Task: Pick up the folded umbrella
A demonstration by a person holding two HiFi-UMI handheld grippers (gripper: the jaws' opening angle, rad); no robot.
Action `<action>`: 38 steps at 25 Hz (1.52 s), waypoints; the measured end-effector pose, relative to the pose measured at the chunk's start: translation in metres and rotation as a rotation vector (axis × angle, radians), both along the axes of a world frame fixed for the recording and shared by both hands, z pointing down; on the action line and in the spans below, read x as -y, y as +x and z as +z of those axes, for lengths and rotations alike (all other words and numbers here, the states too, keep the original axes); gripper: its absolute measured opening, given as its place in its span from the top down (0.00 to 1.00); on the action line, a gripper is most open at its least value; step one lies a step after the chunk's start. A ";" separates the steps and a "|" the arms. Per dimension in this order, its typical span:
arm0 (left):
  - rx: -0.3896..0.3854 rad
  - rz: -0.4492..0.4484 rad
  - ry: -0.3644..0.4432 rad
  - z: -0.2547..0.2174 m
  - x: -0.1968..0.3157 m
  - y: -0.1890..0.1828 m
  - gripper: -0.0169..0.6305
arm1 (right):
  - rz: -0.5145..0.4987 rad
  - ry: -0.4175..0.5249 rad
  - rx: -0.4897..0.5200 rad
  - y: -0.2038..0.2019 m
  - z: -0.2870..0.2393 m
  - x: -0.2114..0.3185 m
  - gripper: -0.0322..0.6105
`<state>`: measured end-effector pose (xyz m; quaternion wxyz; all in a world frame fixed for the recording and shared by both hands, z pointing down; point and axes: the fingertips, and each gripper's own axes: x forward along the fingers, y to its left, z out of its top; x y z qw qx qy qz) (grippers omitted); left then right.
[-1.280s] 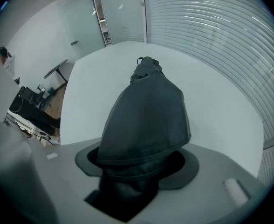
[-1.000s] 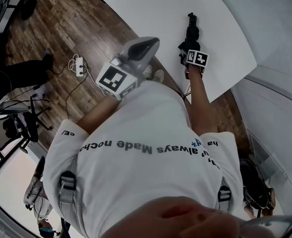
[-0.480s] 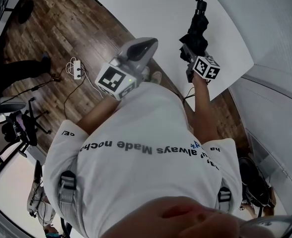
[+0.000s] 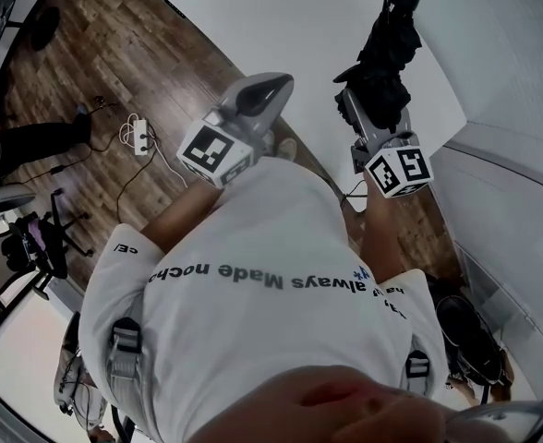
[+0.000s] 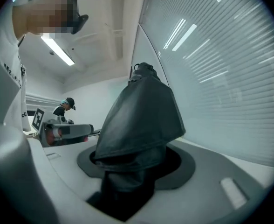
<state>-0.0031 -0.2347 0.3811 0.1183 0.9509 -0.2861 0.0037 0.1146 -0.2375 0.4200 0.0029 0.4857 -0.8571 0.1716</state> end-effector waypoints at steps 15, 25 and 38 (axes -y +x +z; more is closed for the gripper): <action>-0.003 0.006 0.016 -0.011 0.000 0.012 0.97 | -0.046 0.331 -0.112 -0.014 -0.112 -0.054 0.57; -0.010 0.004 0.020 -0.015 0.003 0.011 0.97 | -0.034 0.346 -0.133 -0.012 -0.116 -0.051 0.57; -0.014 0.001 0.020 -0.016 0.005 0.009 0.97 | -0.030 0.353 -0.154 -0.013 -0.119 -0.051 0.57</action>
